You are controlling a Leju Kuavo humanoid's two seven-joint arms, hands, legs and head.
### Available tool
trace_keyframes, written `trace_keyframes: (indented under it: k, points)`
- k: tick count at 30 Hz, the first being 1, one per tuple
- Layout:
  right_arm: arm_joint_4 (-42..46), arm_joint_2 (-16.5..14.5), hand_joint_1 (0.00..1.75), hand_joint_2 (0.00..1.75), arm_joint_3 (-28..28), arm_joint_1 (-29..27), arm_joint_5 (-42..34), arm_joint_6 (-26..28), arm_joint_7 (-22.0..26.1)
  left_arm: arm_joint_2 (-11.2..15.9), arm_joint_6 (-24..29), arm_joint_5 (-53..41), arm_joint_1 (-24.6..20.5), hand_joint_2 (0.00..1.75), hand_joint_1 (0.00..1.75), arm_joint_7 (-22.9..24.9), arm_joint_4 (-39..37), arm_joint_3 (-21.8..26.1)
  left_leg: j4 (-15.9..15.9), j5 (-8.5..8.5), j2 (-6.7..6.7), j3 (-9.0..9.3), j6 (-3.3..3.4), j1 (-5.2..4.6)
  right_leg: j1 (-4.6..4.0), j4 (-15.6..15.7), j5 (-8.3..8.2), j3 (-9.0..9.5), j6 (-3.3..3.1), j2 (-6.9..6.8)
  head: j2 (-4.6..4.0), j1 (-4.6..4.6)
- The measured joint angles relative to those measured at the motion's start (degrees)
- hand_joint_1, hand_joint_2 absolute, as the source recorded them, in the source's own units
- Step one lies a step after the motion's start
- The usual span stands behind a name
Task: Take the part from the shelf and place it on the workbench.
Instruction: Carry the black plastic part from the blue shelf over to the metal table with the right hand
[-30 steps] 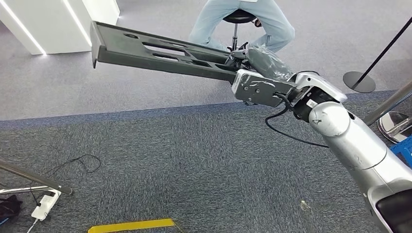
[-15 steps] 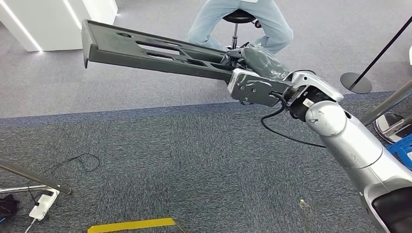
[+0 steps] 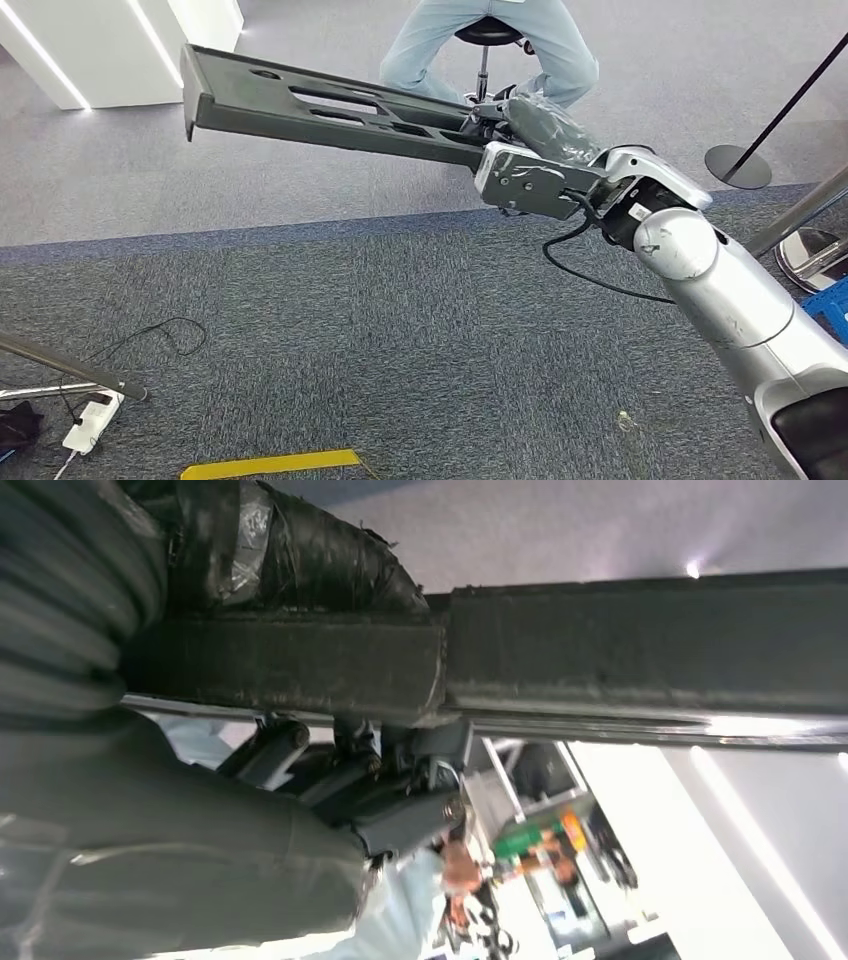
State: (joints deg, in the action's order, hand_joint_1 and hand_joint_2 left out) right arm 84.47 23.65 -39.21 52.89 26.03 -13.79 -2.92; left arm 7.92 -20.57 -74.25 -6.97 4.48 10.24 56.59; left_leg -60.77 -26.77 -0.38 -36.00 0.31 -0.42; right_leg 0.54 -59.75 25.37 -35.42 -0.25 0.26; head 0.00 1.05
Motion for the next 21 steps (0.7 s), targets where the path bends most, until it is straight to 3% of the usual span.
trace_keyframes:
  k: [3, 5, 6, 7, 9, 11, 14, 17, 19, 21]
  points:
    - [0.01, 0.00, 1.75, 1.75, -0.01, 0.05, -0.01, -0.01, 0.01, -0.01, 0.00, 0.00, -0.01, 1.75, 0.00, 0.00, 0.01, 0.00, -9.12, -4.57, 0.10, -4.24, -1.02, 0.38, 0.07, 0.16, 0.00, 0.20, -0.54, -0.06, 0.00, 0.15]
    - [0.01, 0.00, 1.75, 1.75, -0.02, 0.01, -0.01, -0.02, 0.01, -0.09, -0.02, 0.00, 0.03, 1.75, 0.00, 0.01, 0.00, 0.00, -14.01, -5.80, 0.10, -6.86, -1.28, 0.57, 0.02, 0.16, 0.04, 0.23, -0.60, -0.06, 0.00, 0.14]
    - [0.01, 0.00, 1.75, 1.75, -0.02, 0.01, -0.02, -0.02, 0.01, -0.13, -0.03, 0.00, 0.04, 1.75, 0.00, 0.01, -0.01, 0.00, -13.48, -4.84, 0.10, -6.75, -1.27, 0.62, 0.01, 0.16, 0.07, 0.29, -0.60, -0.05, 0.00, 0.14]
    - [0.02, 0.00, 1.75, 1.75, -0.02, 0.02, -0.02, -0.02, 0.01, -0.15, -0.04, 0.00, 0.06, 1.75, 0.00, 0.01, -0.01, 0.00, -10.87, -2.99, 0.10, -5.58, -1.18, 0.64, 0.02, 0.16, 0.13, 0.40, -0.58, -0.03, 0.00, 0.15]
    - [0.04, 0.00, 1.75, 1.75, -0.01, 0.10, -0.01, -0.01, 0.01, -0.15, -0.03, 0.00, 0.02, 1.75, 0.00, 0.01, -0.01, 0.00, -2.98, 0.60, 0.07, -1.75, -0.85, 0.54, -0.02, 0.19, 0.26, 0.62, -0.42, 0.00, 0.00, 0.14]
    - [0.05, 0.00, 1.75, 1.75, -0.01, 0.17, 0.00, -0.01, 0.01, -0.14, -0.01, 0.00, -0.04, 1.75, 0.00, -0.01, -0.01, 0.00, 1.50, 1.68, -0.01, 0.42, -0.43, 0.18, -0.06, 0.32, 0.22, 0.58, -0.02, 0.06, 0.00, 0.10]
    - [0.03, 0.00, 1.75, 1.75, -0.01, 0.07, 0.01, -0.01, 0.01, -0.06, 0.00, 0.00, -0.05, 1.75, 0.00, -0.01, -0.01, 0.00, 2.52, 1.88, 0.02, 0.79, 0.41, -0.05, 0.08, 0.58, 0.19, 0.50, 0.80, 0.08, 0.00, 0.07]
    - [0.03, 0.00, 1.75, 1.75, 0.00, 0.14, -0.01, -0.01, 0.01, 0.01, 0.00, 0.00, -0.08, 1.75, 0.00, -0.02, -0.01, 0.00, 3.54, 2.39, 0.16, 1.35, 1.61, 0.20, 0.01, -4.05, 3.34, -1.51, 1.13, 0.00, 0.00, -0.02]
    - [0.03, 0.00, 1.75, 1.75, 0.00, 0.18, -0.02, -0.01, 0.01, 0.04, 0.00, 0.00, -0.08, 1.75, 0.00, -0.02, -0.01, 0.00, 3.57, 2.39, 0.16, 1.37, 1.87, 0.18, -0.04, -7.37, 5.16, -2.98, 1.15, 0.03, 0.00, -0.07]
    - [0.03, 0.00, 1.75, 1.75, 0.00, 0.17, -0.02, -0.01, 0.01, 0.04, 0.00, 0.00, -0.08, 1.75, 0.00, -0.01, -0.01, 0.00, 3.56, 2.38, 0.15, 1.37, 1.87, 0.17, -0.04, -7.95, 5.42, -3.25, 1.17, 0.03, 0.00, -0.07]
